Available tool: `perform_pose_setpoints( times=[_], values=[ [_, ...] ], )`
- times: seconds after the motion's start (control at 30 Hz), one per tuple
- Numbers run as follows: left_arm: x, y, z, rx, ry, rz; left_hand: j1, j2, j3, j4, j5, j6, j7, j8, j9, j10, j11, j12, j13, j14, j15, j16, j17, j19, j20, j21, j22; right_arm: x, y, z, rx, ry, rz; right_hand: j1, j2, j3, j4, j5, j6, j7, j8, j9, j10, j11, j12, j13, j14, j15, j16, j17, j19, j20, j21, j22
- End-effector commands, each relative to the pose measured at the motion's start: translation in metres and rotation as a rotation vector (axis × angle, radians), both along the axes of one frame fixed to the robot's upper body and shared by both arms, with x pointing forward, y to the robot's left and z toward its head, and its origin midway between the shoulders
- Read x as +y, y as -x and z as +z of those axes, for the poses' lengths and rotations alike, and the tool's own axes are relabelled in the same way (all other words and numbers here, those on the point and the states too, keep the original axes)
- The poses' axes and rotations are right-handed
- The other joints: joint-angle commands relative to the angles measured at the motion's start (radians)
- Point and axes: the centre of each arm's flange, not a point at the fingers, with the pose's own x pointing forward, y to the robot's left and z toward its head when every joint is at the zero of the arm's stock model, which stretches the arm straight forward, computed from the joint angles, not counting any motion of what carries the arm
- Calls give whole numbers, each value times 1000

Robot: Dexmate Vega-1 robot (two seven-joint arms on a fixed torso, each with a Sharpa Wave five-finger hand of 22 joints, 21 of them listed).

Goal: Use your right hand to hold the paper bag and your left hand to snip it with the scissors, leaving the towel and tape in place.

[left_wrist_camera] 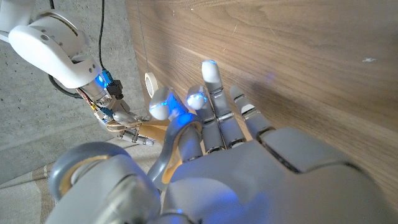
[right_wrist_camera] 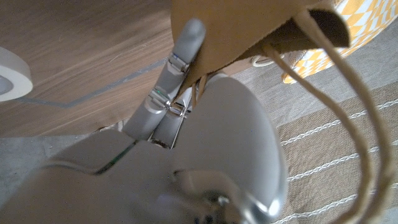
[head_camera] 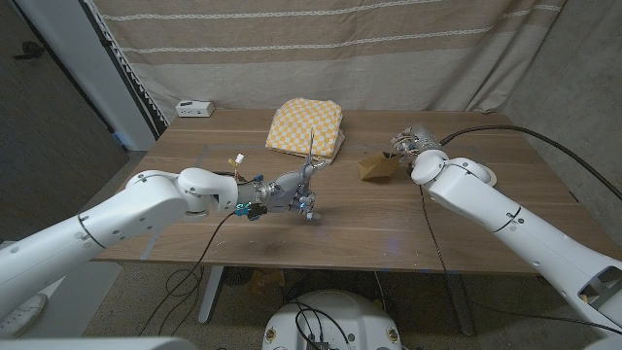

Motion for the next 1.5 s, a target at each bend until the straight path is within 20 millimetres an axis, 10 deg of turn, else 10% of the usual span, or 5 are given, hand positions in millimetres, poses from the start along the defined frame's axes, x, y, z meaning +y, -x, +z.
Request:
perform_pose_setpoints(
  times=[0.03,1.5],
  values=[
    [3,0,-1,-12,8,11,1,7,-37,40,5,103,95,320,1,20,-21,11,5,7,-49,6,5,8,1,6,2,3,15,9,-145,-30,-61,52,43,8,0,9,11,-4,1,0,10,-1,3,5,-25,-83,-21,-17,-13,-1,-3,2],
    [-49,-7,15,-143,-78,-19,20,5,-38,39,12,116,95,320,1,24,-25,46,-4,14,-56,22,4,16,-3,8,1,66,8,31,-623,-293,-69,67,60,-6,7,16,22,-31,-22,-11,12,-44,-17,3,-38,-93,-30,-28,-55,1,-1,7]
  ],
)
